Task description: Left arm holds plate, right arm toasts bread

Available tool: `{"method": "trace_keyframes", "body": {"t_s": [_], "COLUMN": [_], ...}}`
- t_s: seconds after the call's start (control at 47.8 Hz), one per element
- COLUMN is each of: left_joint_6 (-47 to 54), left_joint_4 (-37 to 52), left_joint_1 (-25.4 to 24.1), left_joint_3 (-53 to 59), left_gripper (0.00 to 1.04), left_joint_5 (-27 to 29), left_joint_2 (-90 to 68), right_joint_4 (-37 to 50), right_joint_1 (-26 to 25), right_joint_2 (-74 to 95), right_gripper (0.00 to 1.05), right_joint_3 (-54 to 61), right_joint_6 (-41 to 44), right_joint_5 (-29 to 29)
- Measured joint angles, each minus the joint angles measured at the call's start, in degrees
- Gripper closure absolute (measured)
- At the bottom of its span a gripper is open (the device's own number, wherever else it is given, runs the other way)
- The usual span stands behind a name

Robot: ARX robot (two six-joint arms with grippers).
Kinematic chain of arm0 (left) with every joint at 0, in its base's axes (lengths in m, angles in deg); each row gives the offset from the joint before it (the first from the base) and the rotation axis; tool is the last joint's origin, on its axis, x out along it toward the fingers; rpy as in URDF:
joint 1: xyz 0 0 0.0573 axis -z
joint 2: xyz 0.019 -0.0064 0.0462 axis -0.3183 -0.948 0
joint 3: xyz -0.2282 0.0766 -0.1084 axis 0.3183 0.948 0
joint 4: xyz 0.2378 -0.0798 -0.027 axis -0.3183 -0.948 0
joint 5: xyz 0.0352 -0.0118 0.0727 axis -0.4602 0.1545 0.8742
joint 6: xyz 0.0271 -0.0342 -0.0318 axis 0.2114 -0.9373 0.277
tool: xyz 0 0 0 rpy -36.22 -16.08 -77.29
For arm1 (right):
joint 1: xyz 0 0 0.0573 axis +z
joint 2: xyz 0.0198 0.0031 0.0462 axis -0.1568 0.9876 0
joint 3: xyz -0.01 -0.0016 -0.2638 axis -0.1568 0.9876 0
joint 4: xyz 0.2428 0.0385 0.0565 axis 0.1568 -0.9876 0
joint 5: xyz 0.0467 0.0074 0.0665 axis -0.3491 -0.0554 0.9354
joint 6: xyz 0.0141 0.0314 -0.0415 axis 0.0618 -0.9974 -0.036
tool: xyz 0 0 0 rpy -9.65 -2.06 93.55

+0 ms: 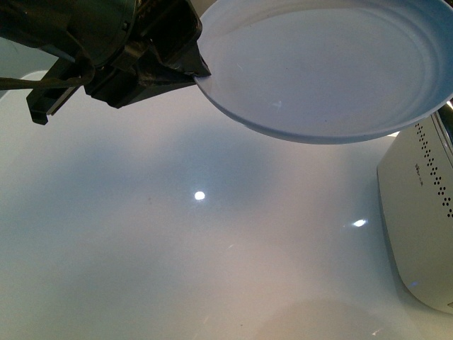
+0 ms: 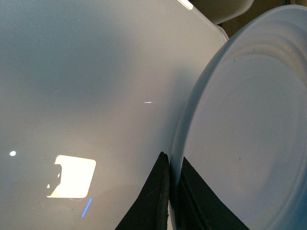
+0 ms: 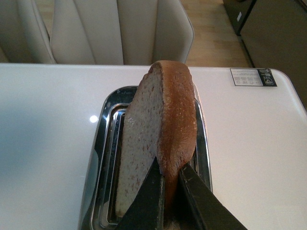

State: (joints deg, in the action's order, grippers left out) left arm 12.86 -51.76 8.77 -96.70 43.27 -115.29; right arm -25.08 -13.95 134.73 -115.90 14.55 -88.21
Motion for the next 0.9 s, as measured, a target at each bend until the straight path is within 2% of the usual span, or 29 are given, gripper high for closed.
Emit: {"method": "trace_keyframes", "body": {"t_s": [0.481,0.899], "left_joint_6": [0.0,0.0], "left_joint_4": [0.0,0.0], "left_joint_1": [-0.02,-0.02], "left_joint_3": [0.0,0.0], "left_gripper": [1.02,1.02], "left_joint_5": [0.0,0.0], "left_joint_2": [0.0,0.0], "right_joint_4": [4.0,12.2], "right_joint_1": [4.31,8.33], "right_joint_2": [7.5,17.38], "right_gripper": [1.02,1.02], "right_joint_3": [1.9,5.16], "right_joint_6": [3.8,3.91], "right_joint_5": [-5.46,-8.41]}}
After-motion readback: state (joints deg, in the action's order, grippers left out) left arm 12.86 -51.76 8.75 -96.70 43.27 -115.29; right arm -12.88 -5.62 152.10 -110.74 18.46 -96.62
